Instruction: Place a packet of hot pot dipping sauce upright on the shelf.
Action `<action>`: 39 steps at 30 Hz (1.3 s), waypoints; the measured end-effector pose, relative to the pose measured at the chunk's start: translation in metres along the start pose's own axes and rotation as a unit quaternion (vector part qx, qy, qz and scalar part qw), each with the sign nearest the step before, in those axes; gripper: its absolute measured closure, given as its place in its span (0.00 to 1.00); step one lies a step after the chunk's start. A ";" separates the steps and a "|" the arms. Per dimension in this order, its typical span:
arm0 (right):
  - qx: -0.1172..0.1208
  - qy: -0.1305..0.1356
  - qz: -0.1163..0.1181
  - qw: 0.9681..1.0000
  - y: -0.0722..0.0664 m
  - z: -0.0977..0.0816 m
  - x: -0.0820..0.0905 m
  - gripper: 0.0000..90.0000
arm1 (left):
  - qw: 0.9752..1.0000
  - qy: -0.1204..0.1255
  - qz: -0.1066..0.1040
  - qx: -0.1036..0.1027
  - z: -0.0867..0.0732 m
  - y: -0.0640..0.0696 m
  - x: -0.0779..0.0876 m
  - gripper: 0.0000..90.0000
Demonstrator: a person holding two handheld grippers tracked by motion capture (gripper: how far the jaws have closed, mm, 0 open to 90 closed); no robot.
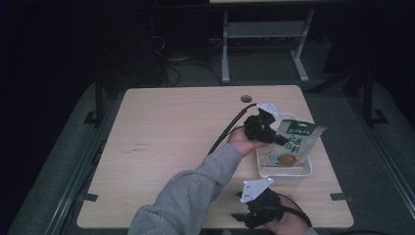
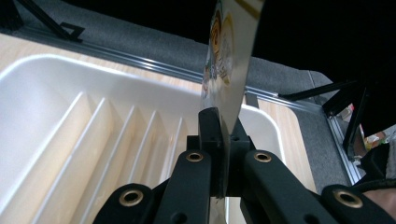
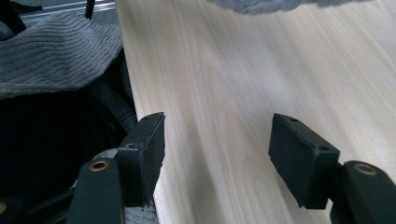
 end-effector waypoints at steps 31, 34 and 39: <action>-0.004 -0.005 0.009 1.000 0.001 -0.002 -0.004 0.39 | 0.999 -0.037 0.012 -0.010 -0.017 0.000 -0.002 0.92; -0.003 -0.005 0.010 1.000 0.002 -0.002 -0.004 0.39 | 0.999 -0.042 0.015 -0.012 -0.020 0.001 -0.001 0.92; -0.005 -0.005 0.010 1.000 0.002 -0.002 -0.005 0.39 | 0.999 -0.043 0.017 -0.011 -0.022 0.001 0.002 0.92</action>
Point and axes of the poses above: each handheld gripper's, and its own axes: x roughly backward along the jaws, z roughly out of its top, y roughly to its right, the point moved 2 cm from there along -x, roughly forward along the jaws, and after that the axes turned 3 degrees about z, right-handed, at the moved point
